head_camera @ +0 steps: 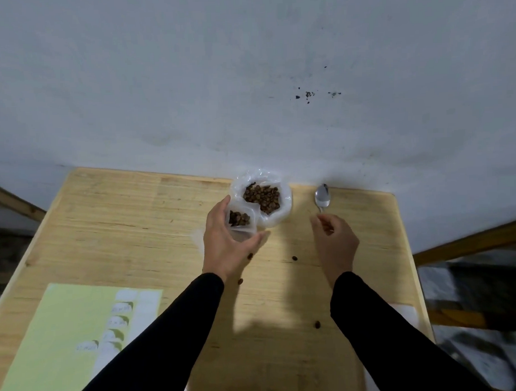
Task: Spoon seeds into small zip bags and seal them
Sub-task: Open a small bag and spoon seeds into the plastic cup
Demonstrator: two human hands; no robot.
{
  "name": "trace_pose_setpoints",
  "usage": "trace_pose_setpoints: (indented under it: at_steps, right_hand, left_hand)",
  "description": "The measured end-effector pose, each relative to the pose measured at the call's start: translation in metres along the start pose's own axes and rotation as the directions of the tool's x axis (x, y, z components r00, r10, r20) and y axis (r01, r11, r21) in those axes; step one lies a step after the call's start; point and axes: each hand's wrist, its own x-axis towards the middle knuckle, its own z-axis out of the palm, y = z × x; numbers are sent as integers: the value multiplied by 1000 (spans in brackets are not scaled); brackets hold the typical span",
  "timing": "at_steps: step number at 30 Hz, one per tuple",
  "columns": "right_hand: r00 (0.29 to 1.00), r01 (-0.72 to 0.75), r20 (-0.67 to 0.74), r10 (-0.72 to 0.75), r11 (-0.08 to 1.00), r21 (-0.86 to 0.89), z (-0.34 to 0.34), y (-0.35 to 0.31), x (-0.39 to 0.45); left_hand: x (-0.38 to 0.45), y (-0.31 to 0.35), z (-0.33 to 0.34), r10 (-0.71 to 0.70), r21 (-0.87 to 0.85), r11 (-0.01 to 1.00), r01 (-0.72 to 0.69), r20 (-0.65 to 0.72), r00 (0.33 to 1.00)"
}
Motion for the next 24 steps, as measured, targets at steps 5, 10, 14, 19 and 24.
trace_pose_setpoints:
  at_steps: [5, 10, 14, 19, 24]
  right_hand:
    - [954, 100, 265, -138, 983, 153, 9, -52, -23]
    - [925, 72, 351, -144, 975, 209, 13, -86, -41]
    - [925, 232, 280, -257, 965, 122, 13, -102, -50]
    - [875, 259, 374, -308, 949, 178, 7, -130, -65]
    - [886, 53, 401, -234, 908, 415, 3, -144, -88]
  left_hand:
    - [-10, 15, -7, 37, -70, 997, -38, -3, 999]
    - [-21, 34, -26, 134, -43, 990, -133, 36, 990]
    - [-26, 36, -53, 136, -61, 989, -132, 59, 989]
    - [-23, 39, -91, 196, -77, 977, -197, -17, 980]
    - [-25, 43, -117, 171, -216, 957, -196, -130, 977]
